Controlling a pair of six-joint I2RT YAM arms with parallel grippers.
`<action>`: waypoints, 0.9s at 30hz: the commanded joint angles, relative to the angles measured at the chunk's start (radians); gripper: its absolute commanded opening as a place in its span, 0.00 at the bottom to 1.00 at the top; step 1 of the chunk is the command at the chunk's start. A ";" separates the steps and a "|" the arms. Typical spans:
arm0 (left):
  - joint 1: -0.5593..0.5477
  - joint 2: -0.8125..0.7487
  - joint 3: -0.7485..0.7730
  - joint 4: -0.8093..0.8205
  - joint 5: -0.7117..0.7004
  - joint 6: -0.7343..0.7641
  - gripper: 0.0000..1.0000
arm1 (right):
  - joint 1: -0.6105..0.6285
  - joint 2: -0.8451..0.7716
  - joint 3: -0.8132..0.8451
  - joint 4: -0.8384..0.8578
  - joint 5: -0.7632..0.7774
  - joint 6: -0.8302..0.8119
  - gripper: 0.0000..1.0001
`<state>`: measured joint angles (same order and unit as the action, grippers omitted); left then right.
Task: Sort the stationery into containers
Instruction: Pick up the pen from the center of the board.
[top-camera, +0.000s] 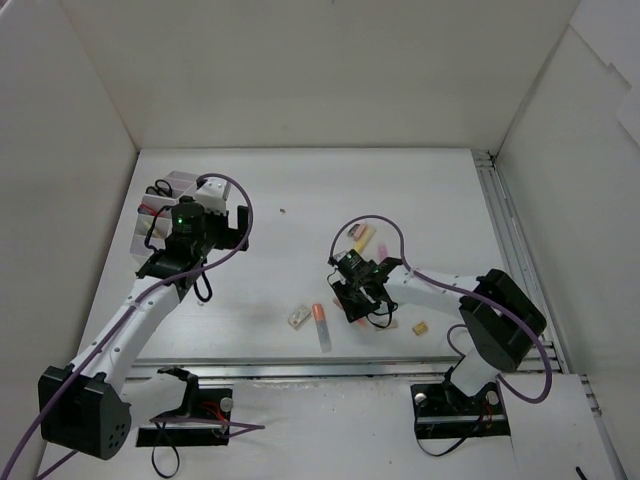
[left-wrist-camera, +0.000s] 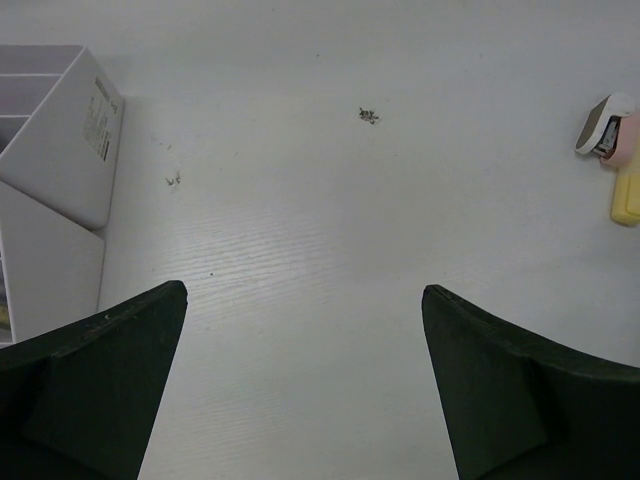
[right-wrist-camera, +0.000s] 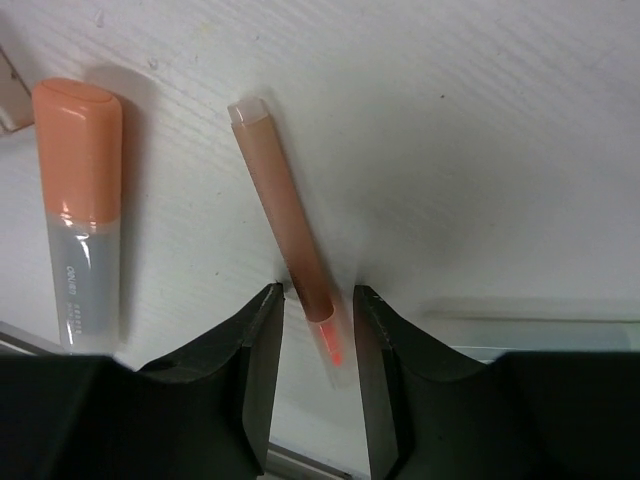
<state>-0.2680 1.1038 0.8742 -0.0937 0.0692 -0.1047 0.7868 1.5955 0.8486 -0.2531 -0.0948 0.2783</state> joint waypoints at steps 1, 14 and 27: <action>-0.016 -0.001 0.082 0.045 -0.016 0.049 1.00 | 0.034 0.023 -0.054 -0.089 -0.036 0.041 0.31; -0.117 0.028 0.048 0.098 0.387 0.354 0.99 | 0.042 -0.071 -0.002 -0.135 -0.140 -0.025 0.00; -0.372 0.128 0.115 -0.041 0.567 0.765 1.00 | -0.215 0.010 0.317 -0.411 -0.807 -0.172 0.00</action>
<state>-0.6071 1.1858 0.9070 -0.1188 0.5957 0.5167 0.5797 1.5658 1.1023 -0.5804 -0.6724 0.1543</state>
